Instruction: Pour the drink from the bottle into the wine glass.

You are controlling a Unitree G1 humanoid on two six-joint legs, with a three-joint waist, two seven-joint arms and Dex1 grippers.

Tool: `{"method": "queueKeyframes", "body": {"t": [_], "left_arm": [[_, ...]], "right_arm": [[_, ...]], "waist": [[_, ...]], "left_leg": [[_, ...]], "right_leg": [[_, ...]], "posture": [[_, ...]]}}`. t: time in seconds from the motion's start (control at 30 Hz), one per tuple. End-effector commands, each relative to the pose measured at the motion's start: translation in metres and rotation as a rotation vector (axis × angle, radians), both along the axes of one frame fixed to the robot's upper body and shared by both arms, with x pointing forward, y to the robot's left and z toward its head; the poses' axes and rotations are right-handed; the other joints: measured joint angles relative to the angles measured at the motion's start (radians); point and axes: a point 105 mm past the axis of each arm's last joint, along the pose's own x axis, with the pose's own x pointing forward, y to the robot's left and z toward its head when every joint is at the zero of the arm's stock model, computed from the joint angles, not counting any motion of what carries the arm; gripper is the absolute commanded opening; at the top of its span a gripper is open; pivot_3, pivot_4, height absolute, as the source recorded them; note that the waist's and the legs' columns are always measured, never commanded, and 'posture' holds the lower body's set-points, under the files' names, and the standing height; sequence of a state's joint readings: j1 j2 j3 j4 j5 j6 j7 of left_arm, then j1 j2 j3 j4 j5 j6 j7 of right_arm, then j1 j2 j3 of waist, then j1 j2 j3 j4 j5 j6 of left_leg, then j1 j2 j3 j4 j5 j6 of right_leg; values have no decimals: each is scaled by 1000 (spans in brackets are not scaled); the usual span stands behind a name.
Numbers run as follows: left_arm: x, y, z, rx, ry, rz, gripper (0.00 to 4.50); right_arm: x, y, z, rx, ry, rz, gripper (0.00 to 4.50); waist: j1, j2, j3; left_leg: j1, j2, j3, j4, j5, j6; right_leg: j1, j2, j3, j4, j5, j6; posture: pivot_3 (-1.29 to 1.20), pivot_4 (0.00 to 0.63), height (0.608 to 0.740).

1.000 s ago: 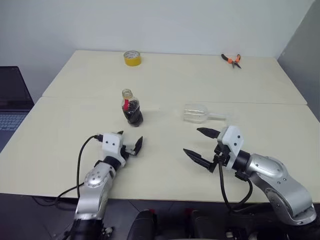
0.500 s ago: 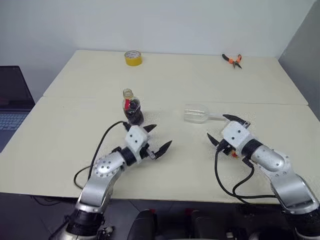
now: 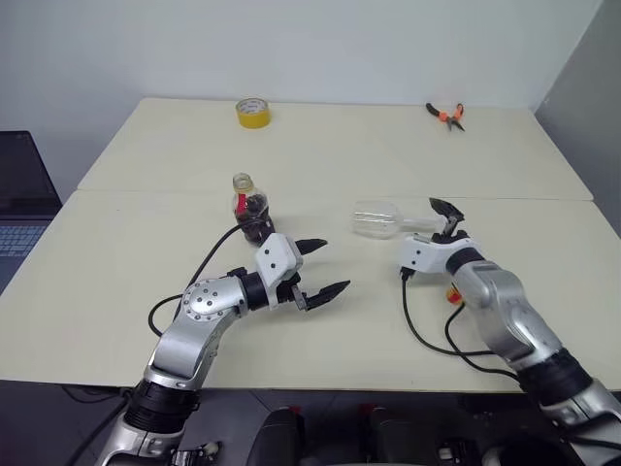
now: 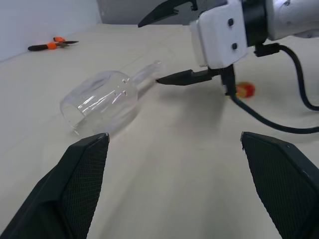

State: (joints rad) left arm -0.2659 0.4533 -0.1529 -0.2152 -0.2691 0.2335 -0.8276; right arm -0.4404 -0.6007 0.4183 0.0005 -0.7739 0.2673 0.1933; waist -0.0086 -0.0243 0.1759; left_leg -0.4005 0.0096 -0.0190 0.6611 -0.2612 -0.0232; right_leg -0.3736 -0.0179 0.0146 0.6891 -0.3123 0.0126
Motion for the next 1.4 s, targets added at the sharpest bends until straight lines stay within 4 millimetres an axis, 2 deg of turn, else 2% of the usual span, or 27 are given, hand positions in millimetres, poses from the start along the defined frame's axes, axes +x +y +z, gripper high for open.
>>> {"method": "queueKeyframes", "body": {"t": [0.03,0.2,0.3,0.6,0.67,0.8,0.93,1.0,1.03,1.17,1.3,1.4], "left_arm": [[-2,-5,3,-17,-30,-26,4477],[0,-7,3,-27,-36,-30,4477],[1,-9,4,-32,-42,-28,4500],[1,-2,4,-56,-12,18,4500],[1,-1,3,-54,-11,25,4500],[2,9,4,-74,4,77,4500],[-3,23,7,-139,11,104,4500],[-8,31,5,-151,32,100,4500],[-10,37,3,-138,50,95,4500],[-20,50,2,-120,112,56,4500],[-22,58,13,-146,110,56,4500],[-27,68,23,-147,119,65,4500]], "right_arm": [[14,1,2,-41,-58,-20,4500],[30,-1,-5,-52,-63,-56,4500],[36,-2,0,-7,-85,-75,3930],[27,3,20,68,-143,-49,622],[25,3,23,85,-150,-46,131],[15,7,31,193,-150,-29,129],[5,21,43,471,-133,60,129],[1,33,41,717,-55,137,129],[-5,47,40,808,0,233,129],[-24,82,35,1065,139,454,129],[-30,103,26,1221,240,556,129],[-36,132,14,1316,355,650,129]], "waist": [[0,0,0],[-1,0,0],[-6,0,0],[-18,0,0],[-18,0,0],[-18,0,0],[-21,0,0],[-23,0,0],[-23,0,0],[-23,0,0],[-20,1,0],[-21,1,0]], "left_leg": [[0,0,0,0,0,0],[0,0,1,1,0,0],[0,0,1,0,0,0],[0,0,0,0,-1,1],[0,0,1,0,-1,1],[0,0,0,0,-1,1],[0,0,0,0,-1,1],[0,1,0,0,-1,1],[0,1,0,-1,-1,1],[0,1,-1,-1,-1,1],[0,0,-1,0,-1,2],[1,0,-2,0,-1,2]], "right_leg": [[0,0,0,0,0,0],[0,0,0,0,0,0],[0,0,0,1,0,0],[0,0,1,2,0,0],[0,0,1,2,0,0],[0,0,0,2,0,0],[0,0,1,2,0,0],[0,0,0,2,0,0],[0,0,0,2,0,0],[0,0,-1,2,0,0],[0,-1,-1,1,0,0],[1,-1,-1,2,0,0]], "posture": [[0,150,740],[0,150,740],[0,150,740],[0,150,740],[0,150,740],[0,150,740],[0,150,740],[0,150,740],[0,150,740],[0,150,740],[0,150,740],[0,150,740]]}}
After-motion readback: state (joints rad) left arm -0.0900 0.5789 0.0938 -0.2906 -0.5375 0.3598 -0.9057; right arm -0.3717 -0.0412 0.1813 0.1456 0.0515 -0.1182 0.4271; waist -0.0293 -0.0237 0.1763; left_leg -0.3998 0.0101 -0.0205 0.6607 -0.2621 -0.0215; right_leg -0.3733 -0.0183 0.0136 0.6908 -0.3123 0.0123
